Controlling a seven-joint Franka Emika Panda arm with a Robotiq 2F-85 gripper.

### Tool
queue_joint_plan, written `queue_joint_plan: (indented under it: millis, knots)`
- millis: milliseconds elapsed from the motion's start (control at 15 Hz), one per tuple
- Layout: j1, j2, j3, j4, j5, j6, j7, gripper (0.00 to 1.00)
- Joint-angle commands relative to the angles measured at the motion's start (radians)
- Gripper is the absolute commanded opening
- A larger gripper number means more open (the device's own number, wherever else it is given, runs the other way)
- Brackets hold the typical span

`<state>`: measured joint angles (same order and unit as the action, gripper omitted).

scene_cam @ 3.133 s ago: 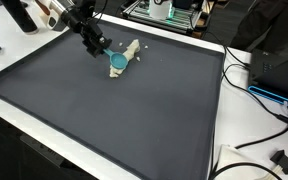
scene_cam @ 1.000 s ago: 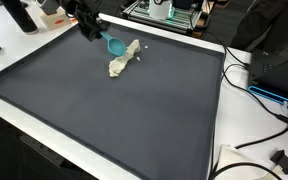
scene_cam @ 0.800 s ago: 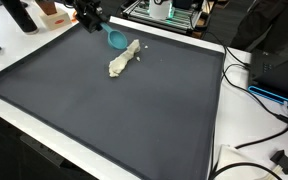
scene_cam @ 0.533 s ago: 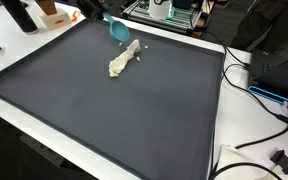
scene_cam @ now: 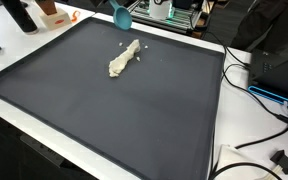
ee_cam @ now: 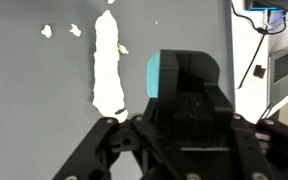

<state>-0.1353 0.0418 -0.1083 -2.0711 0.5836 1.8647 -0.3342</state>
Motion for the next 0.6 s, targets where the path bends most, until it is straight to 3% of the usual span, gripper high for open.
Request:
queue_joint_plan:
  millis: [0,533]
  knots:
    - [0.033,-0.064,0.019,-0.026,-0.144,0.033,0.158,0.25]
    - [0.086,-0.077,0.069,0.003,-0.367,0.023,0.355,0.25]
